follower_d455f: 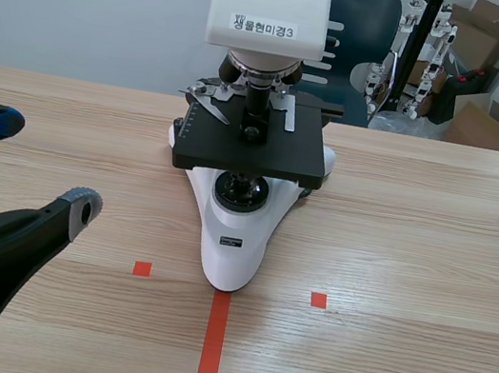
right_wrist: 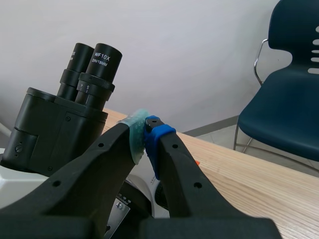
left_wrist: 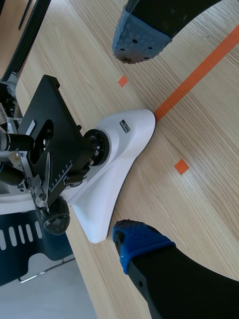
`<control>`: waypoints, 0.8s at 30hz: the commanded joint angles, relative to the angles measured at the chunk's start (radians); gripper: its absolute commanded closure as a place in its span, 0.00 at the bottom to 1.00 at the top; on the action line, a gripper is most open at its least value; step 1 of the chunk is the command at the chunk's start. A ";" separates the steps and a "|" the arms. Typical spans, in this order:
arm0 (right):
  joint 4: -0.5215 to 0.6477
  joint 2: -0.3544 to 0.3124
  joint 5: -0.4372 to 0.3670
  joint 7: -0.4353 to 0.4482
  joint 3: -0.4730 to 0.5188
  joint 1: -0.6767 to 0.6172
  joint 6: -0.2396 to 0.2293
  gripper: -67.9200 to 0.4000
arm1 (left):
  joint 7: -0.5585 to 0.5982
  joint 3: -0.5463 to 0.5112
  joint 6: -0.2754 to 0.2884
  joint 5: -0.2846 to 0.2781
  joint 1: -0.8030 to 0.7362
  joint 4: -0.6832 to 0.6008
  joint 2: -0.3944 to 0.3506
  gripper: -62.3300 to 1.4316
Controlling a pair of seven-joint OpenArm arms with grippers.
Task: Point at the eyepiece
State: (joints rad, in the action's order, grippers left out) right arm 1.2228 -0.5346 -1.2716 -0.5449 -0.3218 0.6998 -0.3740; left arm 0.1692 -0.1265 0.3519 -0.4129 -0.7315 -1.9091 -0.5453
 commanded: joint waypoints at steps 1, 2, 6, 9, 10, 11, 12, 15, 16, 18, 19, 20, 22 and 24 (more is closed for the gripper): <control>0.014 -0.008 -0.011 0.011 0.013 0.026 0.000 0.98 | 0.014 0.001 -0.001 -0.011 0.001 -0.021 0.010 0.00; 0.014 -0.008 -0.011 0.011 0.013 0.026 0.000 0.98 | 0.014 0.001 -0.001 -0.011 0.001 -0.021 0.010 0.00; 0.014 -0.008 -0.011 0.011 0.013 0.026 0.000 0.98 | 0.014 0.001 -0.001 -0.011 0.001 -0.021 0.010 0.00; 0.014 -0.008 -0.011 0.011 0.013 0.026 0.000 0.98 | 0.014 0.001 -0.001 -0.011 0.001 -0.021 0.010 0.00; 0.014 -0.008 -0.011 0.011 0.013 0.026 0.000 0.98 | 0.014 0.001 -0.001 -0.011 0.001 -0.021 0.010 0.00; 0.014 -0.008 -0.011 0.011 0.013 0.026 0.000 0.98 | 0.014 0.001 -0.001 -0.011 0.001 -0.021 0.010 0.00; 0.014 -0.008 -0.011 0.011 0.013 0.026 0.000 0.98 | 0.014 0.001 -0.001 -0.011 0.001 -0.021 0.010 0.00; 0.014 -0.008 -0.011 0.011 0.013 0.026 0.000 0.98 | 0.014 0.001 -0.001 -0.011 0.001 -0.021 0.010 0.00; 0.014 -0.008 -0.011 0.011 0.013 0.026 0.000 0.98 | 0.014 0.001 -0.001 -0.011 0.001 -0.021 0.010 0.00; 0.014 -0.008 -0.011 0.011 0.013 0.026 0.000 0.98 | 0.014 0.001 -0.001 -0.011 0.001 -0.021 0.010 0.00; 0.014 -0.008 -0.011 0.011 0.013 0.026 0.000 0.98 | 0.014 0.001 -0.001 -0.011 0.001 -0.021 0.010 0.00; 0.014 -0.008 -0.011 0.011 0.013 0.026 0.000 0.98 | 0.014 0.001 -0.001 -0.011 0.001 -0.021 0.010 0.00; 0.014 -0.008 -0.011 0.011 0.013 0.026 0.000 0.91 | 0.014 0.001 -0.001 -0.011 0.001 -0.021 0.010 0.00; 0.014 -0.009 -0.012 0.012 0.013 0.026 0.000 0.78 | 0.014 0.001 -0.001 -0.011 0.001 -0.021 0.010 0.00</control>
State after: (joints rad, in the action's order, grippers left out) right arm 1.2228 -0.5346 -1.2716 -0.5446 -0.3218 0.6998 -0.3740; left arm 0.1692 -0.1265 0.3519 -0.4129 -0.7315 -1.9091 -0.5453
